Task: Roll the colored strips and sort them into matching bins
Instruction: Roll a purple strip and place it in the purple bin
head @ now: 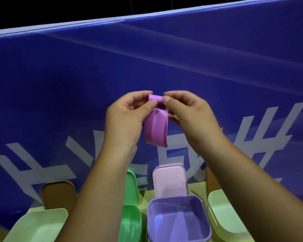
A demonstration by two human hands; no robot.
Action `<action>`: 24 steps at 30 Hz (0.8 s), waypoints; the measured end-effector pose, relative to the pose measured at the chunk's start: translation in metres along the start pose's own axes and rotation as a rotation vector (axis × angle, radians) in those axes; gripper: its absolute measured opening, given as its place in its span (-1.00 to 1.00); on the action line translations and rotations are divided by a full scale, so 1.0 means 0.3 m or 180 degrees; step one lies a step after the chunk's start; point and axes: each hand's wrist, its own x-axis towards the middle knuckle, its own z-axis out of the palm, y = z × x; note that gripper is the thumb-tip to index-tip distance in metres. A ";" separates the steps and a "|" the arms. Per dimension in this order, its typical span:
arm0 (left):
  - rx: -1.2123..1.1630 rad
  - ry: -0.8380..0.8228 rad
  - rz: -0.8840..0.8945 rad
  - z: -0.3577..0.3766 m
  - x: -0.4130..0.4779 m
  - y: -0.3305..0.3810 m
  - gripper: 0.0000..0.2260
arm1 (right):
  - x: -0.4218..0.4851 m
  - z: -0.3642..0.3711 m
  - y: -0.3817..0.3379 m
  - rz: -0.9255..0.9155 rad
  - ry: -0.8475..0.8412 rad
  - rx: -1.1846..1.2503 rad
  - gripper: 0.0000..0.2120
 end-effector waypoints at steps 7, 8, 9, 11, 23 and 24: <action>-0.0034 0.0017 0.0043 -0.002 0.007 -0.014 -0.72 | 0.000 0.003 0.006 -0.0026 -0.0012 -0.0100 -0.87; -0.0101 0.0009 -0.0024 -0.002 0.008 -0.017 -0.72 | 0.002 0.003 0.007 -0.0029 0.0009 -0.0080 -0.87; -0.0174 -0.0007 -0.0094 -0.003 0.008 -0.020 -0.72 | 0.004 0.004 0.006 -0.0026 0.0020 -0.0048 -0.87; -0.0265 -0.0037 -0.0185 -0.005 0.006 -0.023 -0.72 | 0.006 0.004 0.003 -0.0013 0.0021 0.0055 -0.85; 0.0793 0.0263 0.0556 0.006 -0.021 0.003 -0.78 | 0.006 0.023 0.004 0.0181 0.0040 -0.0071 -0.78; 0.0894 0.0281 0.0627 0.010 -0.027 0.003 -0.79 | 0.011 0.024 0.007 0.0196 0.0017 -0.0178 -0.74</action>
